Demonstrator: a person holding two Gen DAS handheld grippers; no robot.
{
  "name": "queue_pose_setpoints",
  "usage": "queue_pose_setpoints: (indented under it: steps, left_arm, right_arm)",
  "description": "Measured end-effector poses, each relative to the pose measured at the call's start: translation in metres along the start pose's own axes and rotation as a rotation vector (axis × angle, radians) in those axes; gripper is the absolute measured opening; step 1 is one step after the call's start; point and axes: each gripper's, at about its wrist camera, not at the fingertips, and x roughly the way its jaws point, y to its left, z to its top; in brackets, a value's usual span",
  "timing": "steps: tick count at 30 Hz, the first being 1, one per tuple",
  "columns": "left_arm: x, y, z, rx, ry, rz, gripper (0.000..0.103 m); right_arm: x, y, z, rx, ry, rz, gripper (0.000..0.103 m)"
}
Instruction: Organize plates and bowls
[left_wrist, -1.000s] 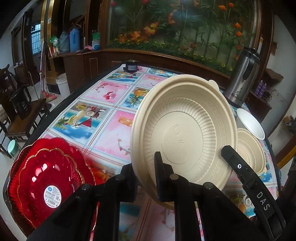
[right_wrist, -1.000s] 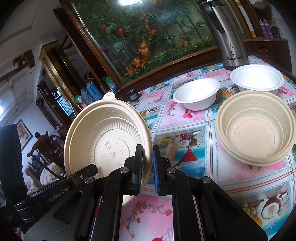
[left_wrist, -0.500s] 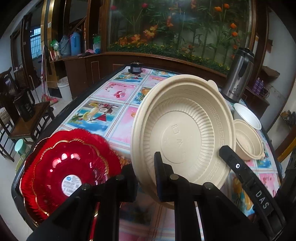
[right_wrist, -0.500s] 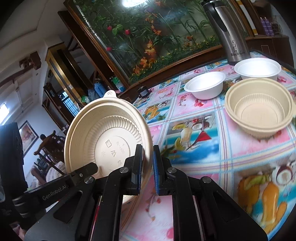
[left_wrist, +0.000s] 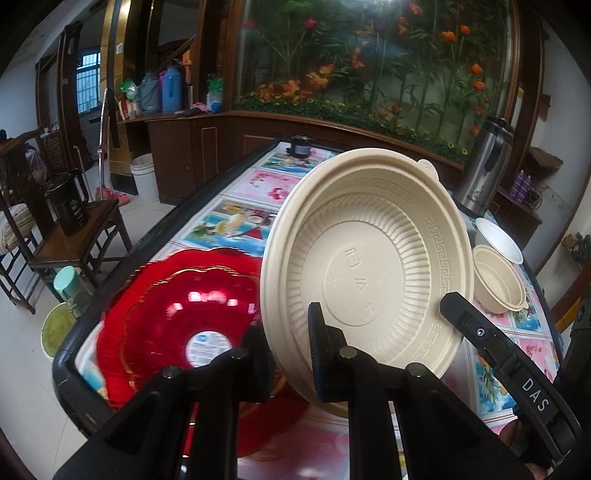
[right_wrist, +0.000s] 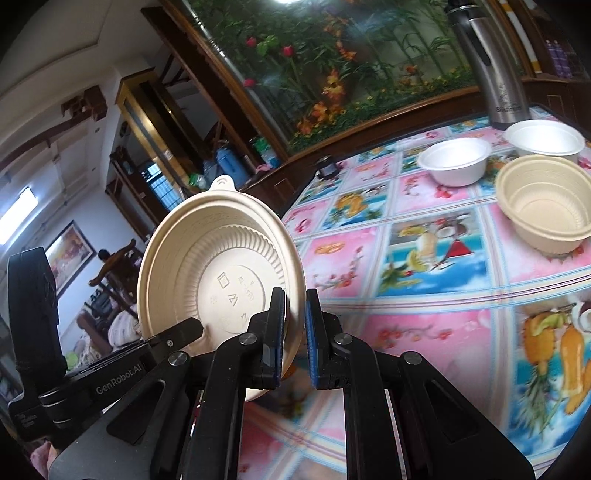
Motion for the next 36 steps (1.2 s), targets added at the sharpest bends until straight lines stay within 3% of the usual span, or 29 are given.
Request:
queue_pose_setpoints:
  steps: [14,36]
  left_arm:
    - [-0.014,0.050,0.008,-0.079,-0.028,0.080,0.014]
    - [0.003,0.094,0.000,-0.166,0.050,0.162,0.014]
  right_arm:
    - [0.045,0.049,-0.003,-0.031,0.114,0.080,0.010]
    - [0.093,0.084,-0.019,-0.036,0.271,0.087,0.011]
